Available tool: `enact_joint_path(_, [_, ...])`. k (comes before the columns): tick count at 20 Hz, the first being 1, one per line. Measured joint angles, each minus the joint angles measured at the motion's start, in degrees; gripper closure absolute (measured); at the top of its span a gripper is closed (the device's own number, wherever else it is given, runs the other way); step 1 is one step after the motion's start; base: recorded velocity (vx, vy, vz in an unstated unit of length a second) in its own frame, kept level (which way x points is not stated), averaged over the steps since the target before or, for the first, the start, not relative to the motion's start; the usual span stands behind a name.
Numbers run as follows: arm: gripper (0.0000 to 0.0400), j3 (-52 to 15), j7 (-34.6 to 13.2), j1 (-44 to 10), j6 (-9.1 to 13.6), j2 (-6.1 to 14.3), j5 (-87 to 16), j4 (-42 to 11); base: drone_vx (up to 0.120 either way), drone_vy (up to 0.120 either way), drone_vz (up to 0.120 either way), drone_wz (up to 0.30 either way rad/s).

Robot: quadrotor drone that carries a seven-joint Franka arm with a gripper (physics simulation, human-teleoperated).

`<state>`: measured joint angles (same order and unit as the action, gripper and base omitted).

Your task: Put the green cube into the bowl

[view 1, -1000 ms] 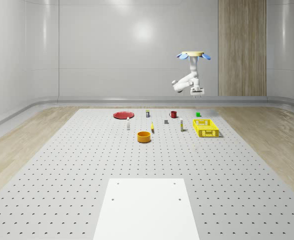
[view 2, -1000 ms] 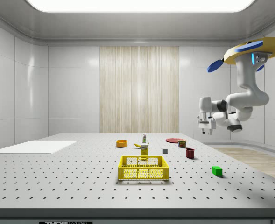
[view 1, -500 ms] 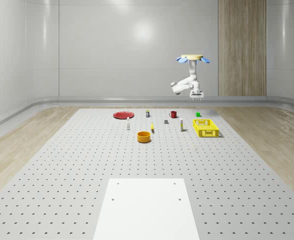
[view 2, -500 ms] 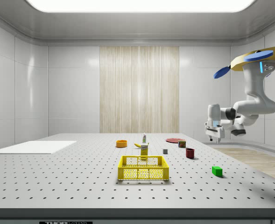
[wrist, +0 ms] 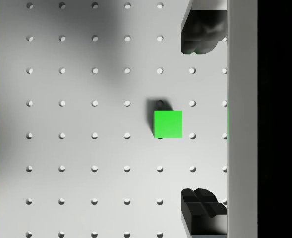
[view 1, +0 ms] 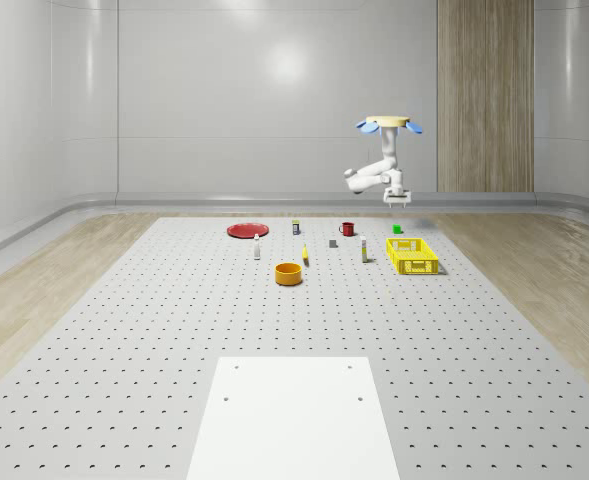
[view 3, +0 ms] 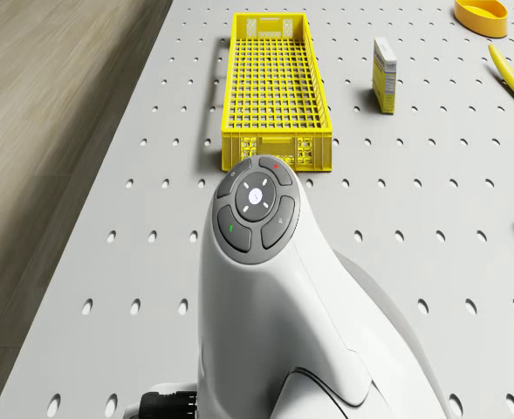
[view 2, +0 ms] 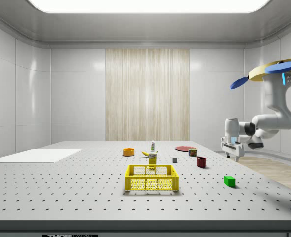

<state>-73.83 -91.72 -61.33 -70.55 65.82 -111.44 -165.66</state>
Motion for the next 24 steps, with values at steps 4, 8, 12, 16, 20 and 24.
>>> enact_joint_path(4, [0.0000,-0.38,-0.39,-0.42,-1.03,1.15,0.60,0.08,0.000,0.000,-0.120,0.000])
enact_joint_path(8, [0.0000,-0.73,-0.75,-0.80,-2.04,2.26,1.18,0.16,0.000,-0.020,-0.120,0.000])
enact_joint_path(12, [0.0000,-1.05,-1.08,-1.15,-3.03,3.34,1.74,0.24,0.000,-0.030,-0.120,0.000])
enact_joint_path(16, [0.0000,-1.34,-1.39,-1.48,-3.99,4.38,2.27,0.31,0.000,0.000,-0.120,0.000])
enact_joint_path(20, [0.0000,-1.61,-1.67,-1.78,-4.92,5.39,2.77,0.37,0.070,0.000,-0.060,0.000])
enact_joint_path(24, [0.0000,-0.63,-1.70,-1.86,-6.44,6.64,2.11,0.59,0.010,0.000,0.000,0.000])
